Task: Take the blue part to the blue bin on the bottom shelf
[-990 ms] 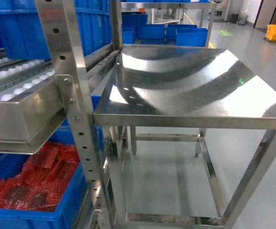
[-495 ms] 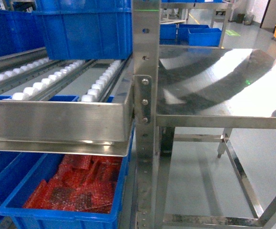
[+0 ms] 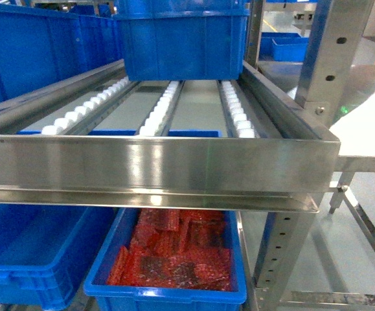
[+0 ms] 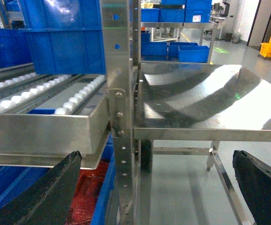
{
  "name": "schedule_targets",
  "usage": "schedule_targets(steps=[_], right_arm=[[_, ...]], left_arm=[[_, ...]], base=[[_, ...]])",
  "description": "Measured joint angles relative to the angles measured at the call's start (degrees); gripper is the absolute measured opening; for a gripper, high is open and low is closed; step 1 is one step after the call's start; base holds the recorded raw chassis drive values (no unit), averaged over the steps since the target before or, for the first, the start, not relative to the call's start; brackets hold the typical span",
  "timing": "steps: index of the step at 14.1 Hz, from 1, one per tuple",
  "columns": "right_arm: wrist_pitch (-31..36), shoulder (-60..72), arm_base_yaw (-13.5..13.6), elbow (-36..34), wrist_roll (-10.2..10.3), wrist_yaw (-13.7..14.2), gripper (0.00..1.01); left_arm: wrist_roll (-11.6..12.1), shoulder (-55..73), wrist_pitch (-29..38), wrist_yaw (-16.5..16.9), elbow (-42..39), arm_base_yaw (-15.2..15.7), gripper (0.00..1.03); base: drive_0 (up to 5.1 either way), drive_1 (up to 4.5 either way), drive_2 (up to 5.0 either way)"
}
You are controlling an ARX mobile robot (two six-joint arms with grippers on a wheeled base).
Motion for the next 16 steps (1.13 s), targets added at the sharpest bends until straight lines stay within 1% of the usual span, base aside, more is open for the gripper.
schedule_targets(steps=[9, 12, 16], right_arm=[[0.0, 0.0, 0.0, 0.0, -0.02, -0.07, 0.98], [0.02, 0.0, 0.0, 0.0, 0.0, -0.28, 0.98], [-0.04, 0.0, 0.0, 0.0, 0.0, -0.26, 0.98]], left_arm=[[0.0, 0.0, 0.09, -0.04, 0.0, 0.0, 0.43], [0.0, -0.04, -0.04, -0.37, 0.0, -0.09, 0.43], [0.02, -0.04, 0.02, -0.02, 0.0, 0.0, 0.43]], base=[[-5.0, 2.4, 2.4], [0.0, 0.0, 0.0], [-0.1, -0.09, -0.1]])
